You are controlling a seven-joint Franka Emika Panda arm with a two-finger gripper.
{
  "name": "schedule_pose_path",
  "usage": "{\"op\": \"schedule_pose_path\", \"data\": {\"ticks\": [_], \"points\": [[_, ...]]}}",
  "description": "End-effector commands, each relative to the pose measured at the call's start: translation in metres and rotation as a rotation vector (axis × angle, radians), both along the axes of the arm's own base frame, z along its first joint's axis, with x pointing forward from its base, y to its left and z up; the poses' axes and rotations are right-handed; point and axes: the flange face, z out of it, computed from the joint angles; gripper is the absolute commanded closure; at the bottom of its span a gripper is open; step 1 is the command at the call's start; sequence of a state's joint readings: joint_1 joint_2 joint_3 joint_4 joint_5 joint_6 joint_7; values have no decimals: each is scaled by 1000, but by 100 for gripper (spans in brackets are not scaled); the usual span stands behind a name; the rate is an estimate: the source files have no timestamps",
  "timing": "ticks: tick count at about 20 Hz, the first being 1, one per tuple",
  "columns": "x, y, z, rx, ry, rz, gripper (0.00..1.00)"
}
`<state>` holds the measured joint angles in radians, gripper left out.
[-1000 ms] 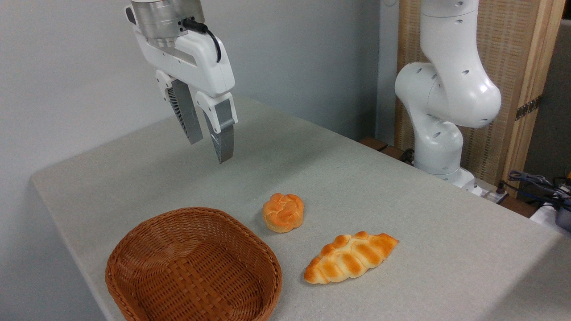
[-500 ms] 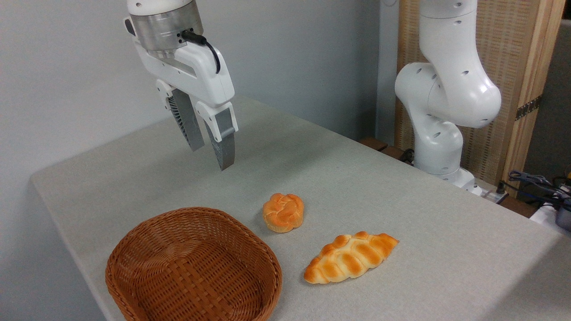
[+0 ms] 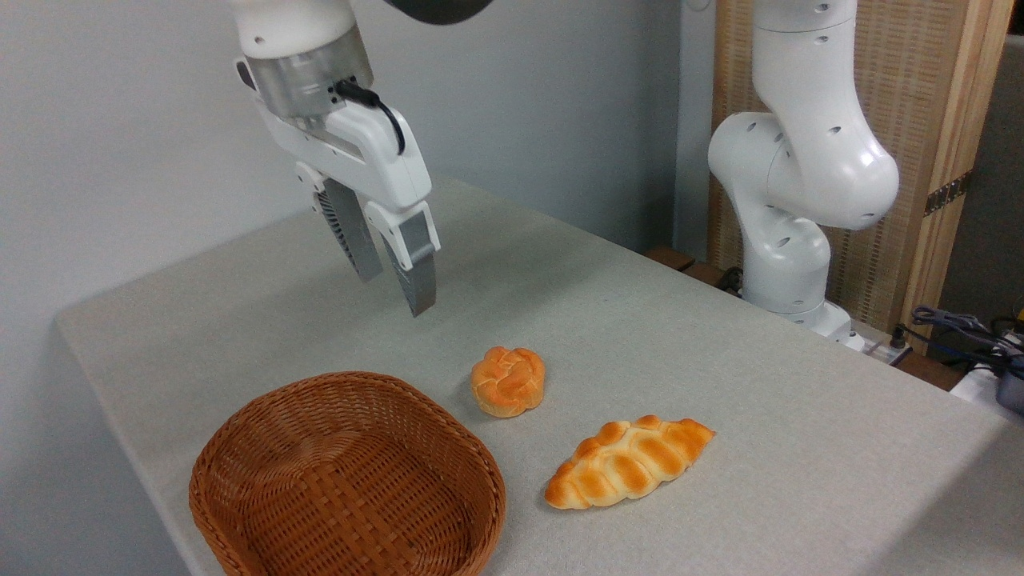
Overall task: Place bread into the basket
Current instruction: 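Move the open gripper toward the round orange bun, then lower the gripper around the round orange bun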
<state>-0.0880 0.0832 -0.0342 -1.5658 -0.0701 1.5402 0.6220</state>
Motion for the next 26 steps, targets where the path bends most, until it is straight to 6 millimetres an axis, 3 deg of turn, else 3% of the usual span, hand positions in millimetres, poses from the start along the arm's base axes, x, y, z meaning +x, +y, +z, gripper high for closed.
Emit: {"op": "schedule_pose_path", "data": {"ticks": [1, 6, 16, 26], "points": [[-42, 4, -21, 17, -12, -34, 0], [-78, 8, -57, 16, -14, -76, 0], [-103, 10, -128, 14, -15, -127, 0], [-103, 15, -143, 31, -30, -154, 0]]}}
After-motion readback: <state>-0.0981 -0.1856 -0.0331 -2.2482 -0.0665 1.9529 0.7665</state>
